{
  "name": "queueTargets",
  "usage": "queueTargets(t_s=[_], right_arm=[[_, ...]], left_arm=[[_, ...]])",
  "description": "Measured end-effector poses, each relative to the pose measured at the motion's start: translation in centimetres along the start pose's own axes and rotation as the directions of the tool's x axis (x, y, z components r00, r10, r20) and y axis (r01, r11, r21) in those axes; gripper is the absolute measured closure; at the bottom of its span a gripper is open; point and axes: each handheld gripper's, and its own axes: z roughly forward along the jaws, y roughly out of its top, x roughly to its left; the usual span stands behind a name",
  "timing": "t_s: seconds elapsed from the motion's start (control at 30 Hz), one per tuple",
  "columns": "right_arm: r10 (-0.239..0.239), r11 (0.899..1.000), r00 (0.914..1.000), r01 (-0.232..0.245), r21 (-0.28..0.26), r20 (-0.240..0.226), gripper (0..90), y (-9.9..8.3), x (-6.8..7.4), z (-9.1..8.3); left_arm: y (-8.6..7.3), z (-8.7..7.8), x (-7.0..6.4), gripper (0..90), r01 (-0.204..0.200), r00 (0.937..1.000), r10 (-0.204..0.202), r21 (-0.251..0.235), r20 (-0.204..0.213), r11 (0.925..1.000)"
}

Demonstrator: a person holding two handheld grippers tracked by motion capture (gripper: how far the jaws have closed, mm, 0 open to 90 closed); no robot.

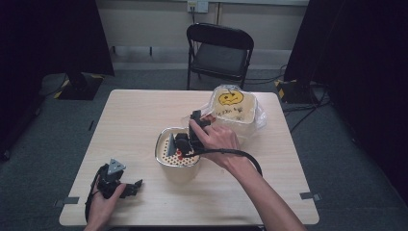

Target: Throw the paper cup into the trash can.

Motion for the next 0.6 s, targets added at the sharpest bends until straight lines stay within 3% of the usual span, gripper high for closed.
queueTargets(t_s=[0.1, 0.37, 0.47, 0.5, 0.6], right_arm=[[-0.044, 0.999, 0.9986, 0.044, 0.005, 0.028, 45.4, 0.17, -0.06, -0.19], [-0.102, 0.994, 0.9914, 0.100, 0.031, 0.081, 45.6, 0.42, 0.27, -0.31], [-0.130, 0.991, 0.9826, 0.124, 0.049, 0.132, 45.6, 0.49, 0.44, -0.43], [-0.159, 0.987, 0.9749, 0.152, 0.060, 0.156, 45.6, 0.54, 0.54, -0.56], [-0.176, 0.984, 0.9691, 0.168, 0.063, 0.172, 45.6, 0.56, 0.75, -0.68]], left_arm=[[0.00, 0.00, 0.00, 0.0, 0.000, 1.0000, 0.000, 0.000, 0.000, 1.0000], [0.00, 0.00, 0.00, 0.0, 0.000, 1.0000, 0.000, 0.000, 0.000, 1.0000], [0.00, 0.00, 0.00, 0.0, 0.000, 1.0000, 0.000, 0.000, 0.000, 1.0000], [0.00, 0.00, 0.00, 0.0, 0.000, 1.0000, 0.000, 0.000, 0.000, 1.0000], [0.00, 0.00, 0.00, 0.0, 0.000, 1.0000, 0.000, 0.000, 0.000, 1.0000]])
